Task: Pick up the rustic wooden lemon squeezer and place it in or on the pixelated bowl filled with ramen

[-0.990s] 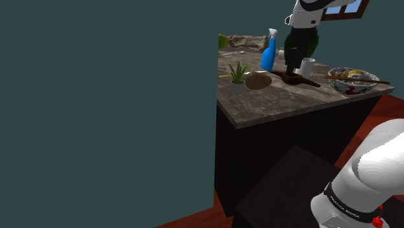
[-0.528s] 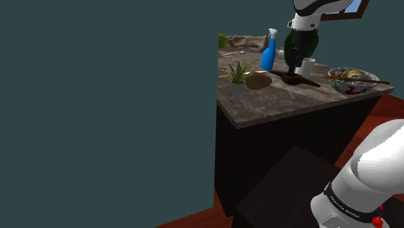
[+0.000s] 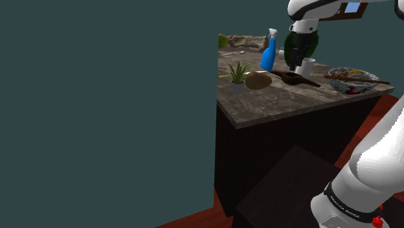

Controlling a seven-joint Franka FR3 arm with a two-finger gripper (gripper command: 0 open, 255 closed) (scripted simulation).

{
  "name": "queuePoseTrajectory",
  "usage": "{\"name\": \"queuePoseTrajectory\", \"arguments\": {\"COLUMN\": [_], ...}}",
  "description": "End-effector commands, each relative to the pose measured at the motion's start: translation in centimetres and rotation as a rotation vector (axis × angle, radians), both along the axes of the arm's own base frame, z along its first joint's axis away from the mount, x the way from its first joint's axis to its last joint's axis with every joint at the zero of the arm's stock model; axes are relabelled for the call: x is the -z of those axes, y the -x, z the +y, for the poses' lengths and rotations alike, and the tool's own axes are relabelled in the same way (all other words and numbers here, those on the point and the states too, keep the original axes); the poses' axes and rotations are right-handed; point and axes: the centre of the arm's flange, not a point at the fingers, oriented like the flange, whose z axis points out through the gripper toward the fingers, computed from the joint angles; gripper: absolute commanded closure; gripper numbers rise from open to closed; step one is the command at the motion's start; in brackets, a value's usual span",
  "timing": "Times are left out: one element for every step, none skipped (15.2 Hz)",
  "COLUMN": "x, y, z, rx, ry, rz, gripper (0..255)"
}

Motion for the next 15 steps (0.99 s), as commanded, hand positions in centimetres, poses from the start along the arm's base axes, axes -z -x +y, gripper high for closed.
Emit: {"name": "queuePoseTrajectory", "arguments": {"x": [0.8, 1.2, 1.6, 1.9, 2.3, 2.3, 2.8, 3.4, 3.9, 4.4, 4.9, 5.5, 6.3, 6.3, 6.3], "y": [-0.8, -1.2, -1.5, -1.9, -2.3, -2.3, -2.3, -2.2, -2.2, -2.2, -2.1, -2.1, -2.0, -2.0, -2.0], "z": [-2.8, -4.1, -5.4, -6.6, -7.9, -8.0, -8.0, -8.0, -8.0, -8.0, -7.9, -7.9, -7.9, -7.9, -7.9], "rx": [0.002, 0.004, 0.007, 0.009, 0.011, 0.011, 0.011, 0.011, 0.011, 0.011, 0.011, 0.011, 0.011, 0.011, 0.011], "ry": [-0.004, -0.007, -0.01, -0.013, -0.016, -0.016, -0.016, -0.016, -0.016, -0.016, -0.016, -0.016, -0.016, -0.016, -0.016], "rz": [0.003, 0.005, 0.006, 0.008, 0.009, 0.009, 0.009, 0.009, 0.009, 0.009, 0.009, 0.009, 0.009, 0.009, 0.009], "gripper": [0, 0, 0, 0, 0, 0, 0, 0, 0, 0, 0, 0, 0, 0, 0]}}
